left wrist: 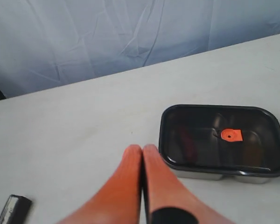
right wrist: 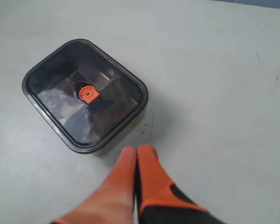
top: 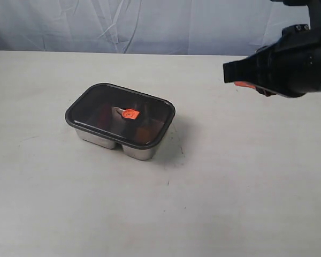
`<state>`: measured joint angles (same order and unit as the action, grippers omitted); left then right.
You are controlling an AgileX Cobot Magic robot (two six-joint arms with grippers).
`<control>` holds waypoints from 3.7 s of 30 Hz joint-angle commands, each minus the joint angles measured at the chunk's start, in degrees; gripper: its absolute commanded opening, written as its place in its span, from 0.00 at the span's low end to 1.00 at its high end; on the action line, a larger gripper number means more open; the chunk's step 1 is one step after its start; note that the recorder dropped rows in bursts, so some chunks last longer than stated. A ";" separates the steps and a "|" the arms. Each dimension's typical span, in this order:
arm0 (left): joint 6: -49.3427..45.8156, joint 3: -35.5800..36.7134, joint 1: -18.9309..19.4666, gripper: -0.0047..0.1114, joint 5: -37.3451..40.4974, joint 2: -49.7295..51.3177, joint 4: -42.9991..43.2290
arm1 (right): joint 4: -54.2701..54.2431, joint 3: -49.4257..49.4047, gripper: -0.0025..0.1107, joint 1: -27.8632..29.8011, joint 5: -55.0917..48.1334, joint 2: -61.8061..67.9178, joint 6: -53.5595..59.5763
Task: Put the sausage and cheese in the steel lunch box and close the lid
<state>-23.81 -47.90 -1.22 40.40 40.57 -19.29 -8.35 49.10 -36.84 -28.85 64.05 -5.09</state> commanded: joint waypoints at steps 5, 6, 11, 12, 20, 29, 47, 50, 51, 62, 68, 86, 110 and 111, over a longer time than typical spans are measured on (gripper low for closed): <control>1.27 0.61 0.29 0.04 2.80 -1.96 0.32 | -0.15 -3.99 0.01 0.18 3.96 -1.93 0.06; 1.16 0.61 0.29 0.04 2.80 -1.96 0.30 | -0.15 -3.99 0.01 0.18 4.09 -1.93 0.06; 1.16 0.61 0.29 0.04 2.80 -1.96 0.30 | -0.15 -3.99 0.01 0.18 4.09 -1.93 0.06; 1.16 0.61 0.29 0.04 2.80 -1.96 0.30 | -0.15 -3.99 0.01 0.18 4.09 -1.93 0.06; 1.19 0.61 0.29 0.04 2.74 -1.96 2.07 | 9.93 -5.72 0.01 7.75 7.99 -7.15 0.15; 1.19 0.61 0.39 0.04 2.87 -1.96 2.75 | 8.35 -19.87 0.01 32.66 14.00 -28.34 -0.19; 1.19 0.61 0.39 0.04 2.87 -1.96 2.75 | 5.05 -45.32 0.01 41.46 13.98 -56.83 -0.19; 1.19 0.61 0.39 0.04 2.87 -1.96 2.75 | 5.34 -47.27 0.01 41.46 13.88 -58.50 0.23; 1.19 0.61 0.39 0.04 2.87 -1.96 2.75 | 5.34 -48.00 0.01 41.46 13.88 -58.59 0.36; 1.19 0.61 0.39 0.04 2.87 -1.96 2.75 | 5.35 -49.10 0.01 41.46 13.75 -64.05 0.62; 1.19 0.61 0.39 0.04 2.87 -1.96 2.75 | 5.25 -49.10 0.01 41.46 11.64 -64.05 3.07; 1.19 0.61 0.39 0.04 2.87 -1.96 2.75 | 5.02 -49.10 0.01 41.46 11.21 -64.05 3.07; 21.86 32.43 -0.04 0.04 -20.64 -19.47 11.26 | 5.02 -49.10 0.01 41.46 11.21 -64.05 3.07; 22.94 33.99 -0.04 0.04 -20.76 -20.54 11.05 | 5.02 -49.10 0.01 41.46 11.21 -64.05 3.07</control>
<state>-6.06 -17.90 -1.22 21.01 23.42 -8.73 -3.55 0.10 4.27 -17.92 0.41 -2.29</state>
